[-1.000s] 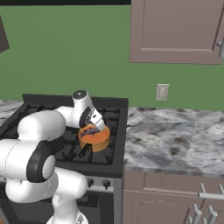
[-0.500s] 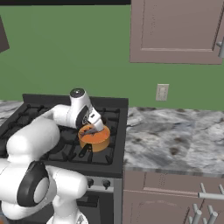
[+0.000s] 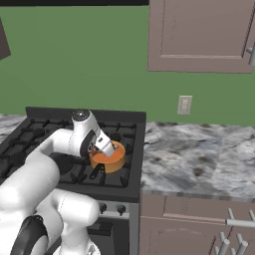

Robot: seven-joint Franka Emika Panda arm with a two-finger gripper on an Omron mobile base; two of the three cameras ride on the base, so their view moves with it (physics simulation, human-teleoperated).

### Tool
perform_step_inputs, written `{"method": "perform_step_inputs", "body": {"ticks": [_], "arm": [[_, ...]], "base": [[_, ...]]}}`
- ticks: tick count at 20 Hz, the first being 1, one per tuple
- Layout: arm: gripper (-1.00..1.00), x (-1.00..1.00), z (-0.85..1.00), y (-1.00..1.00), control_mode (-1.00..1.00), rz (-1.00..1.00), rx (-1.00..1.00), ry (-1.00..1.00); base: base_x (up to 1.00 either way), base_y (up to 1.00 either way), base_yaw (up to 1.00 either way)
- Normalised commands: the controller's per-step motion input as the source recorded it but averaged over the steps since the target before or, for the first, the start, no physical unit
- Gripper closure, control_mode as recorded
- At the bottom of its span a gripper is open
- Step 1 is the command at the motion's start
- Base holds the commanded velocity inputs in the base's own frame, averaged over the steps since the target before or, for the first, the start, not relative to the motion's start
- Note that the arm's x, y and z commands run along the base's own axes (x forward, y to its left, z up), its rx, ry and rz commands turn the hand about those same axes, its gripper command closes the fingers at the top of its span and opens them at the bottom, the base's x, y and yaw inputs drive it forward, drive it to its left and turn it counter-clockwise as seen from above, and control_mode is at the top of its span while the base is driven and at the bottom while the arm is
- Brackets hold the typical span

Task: Retrieve the fish from the fridge and place it on the saucepan with marinade on the stove.

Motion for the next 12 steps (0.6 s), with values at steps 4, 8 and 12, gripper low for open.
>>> {"method": "perform_step_inputs", "body": {"ticks": [4,8,12], "arm": [[-1.0,-0.04,0.0,0.0,-1.0,0.0,0.0,0.0],[-1.0,-0.58,0.54,0.01,-1.0,0.0,0.0,-0.12],[-1.0,-0.56,1.0,0.1,-1.0,0.0,0.0,-0.12]], "base": [[0.0,0.0,0.0],[0.0,0.0,0.0],[0.0,0.0,0.0]]}}
